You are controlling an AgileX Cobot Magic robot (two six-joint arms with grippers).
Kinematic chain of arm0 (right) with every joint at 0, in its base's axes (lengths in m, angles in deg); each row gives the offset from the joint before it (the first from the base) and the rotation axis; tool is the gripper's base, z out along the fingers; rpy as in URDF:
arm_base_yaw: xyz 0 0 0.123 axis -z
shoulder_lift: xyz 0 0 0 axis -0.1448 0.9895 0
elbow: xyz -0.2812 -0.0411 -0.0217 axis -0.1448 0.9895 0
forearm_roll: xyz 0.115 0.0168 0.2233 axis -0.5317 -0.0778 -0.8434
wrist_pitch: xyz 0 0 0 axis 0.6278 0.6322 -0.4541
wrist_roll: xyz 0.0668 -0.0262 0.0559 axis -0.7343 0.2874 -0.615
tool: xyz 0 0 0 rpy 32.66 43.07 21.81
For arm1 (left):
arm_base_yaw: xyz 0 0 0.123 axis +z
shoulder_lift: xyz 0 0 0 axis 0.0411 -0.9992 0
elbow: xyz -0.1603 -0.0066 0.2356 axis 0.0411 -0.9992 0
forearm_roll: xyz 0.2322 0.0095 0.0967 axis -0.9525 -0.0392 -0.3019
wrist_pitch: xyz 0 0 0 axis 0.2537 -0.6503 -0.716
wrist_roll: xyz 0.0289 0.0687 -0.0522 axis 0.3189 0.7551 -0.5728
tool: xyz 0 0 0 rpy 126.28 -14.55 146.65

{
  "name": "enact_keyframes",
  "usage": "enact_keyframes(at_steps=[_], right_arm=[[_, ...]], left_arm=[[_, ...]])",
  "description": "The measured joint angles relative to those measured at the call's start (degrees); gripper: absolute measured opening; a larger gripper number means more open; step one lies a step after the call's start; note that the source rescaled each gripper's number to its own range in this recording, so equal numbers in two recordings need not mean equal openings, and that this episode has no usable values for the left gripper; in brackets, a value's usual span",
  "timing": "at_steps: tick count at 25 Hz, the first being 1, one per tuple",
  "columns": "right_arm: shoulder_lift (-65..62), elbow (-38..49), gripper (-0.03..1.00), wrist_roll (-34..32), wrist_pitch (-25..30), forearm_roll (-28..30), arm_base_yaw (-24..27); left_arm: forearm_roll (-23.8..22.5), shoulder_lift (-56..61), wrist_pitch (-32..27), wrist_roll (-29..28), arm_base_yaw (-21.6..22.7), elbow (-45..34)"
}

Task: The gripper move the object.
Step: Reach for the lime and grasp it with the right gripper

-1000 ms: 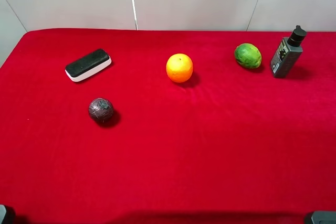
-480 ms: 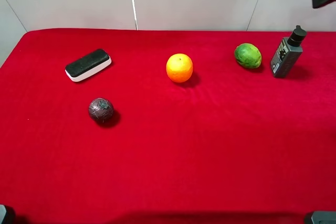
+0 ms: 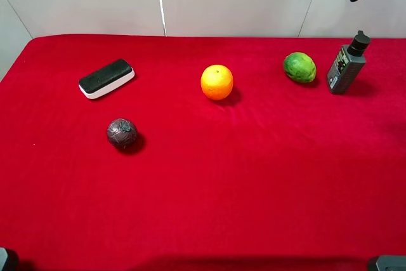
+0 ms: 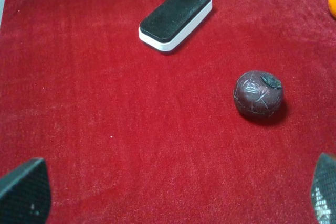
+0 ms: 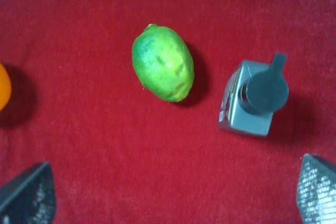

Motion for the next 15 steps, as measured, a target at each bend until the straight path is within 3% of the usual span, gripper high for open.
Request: enact_keyframes(at_steps=[7, 15], right_arm=[[8.1, -6.4, 1.0, 0.3, 0.3, 4.4, -3.7], [18.5, -13.7, 1.0, 0.3, 0.3, 4.4, -5.9]], left_arm=[[0.0, 0.0, 0.0, 0.0, 0.0, 0.0], [0.0, 0.0, 0.0, 0.0, 0.0, 0.0]])
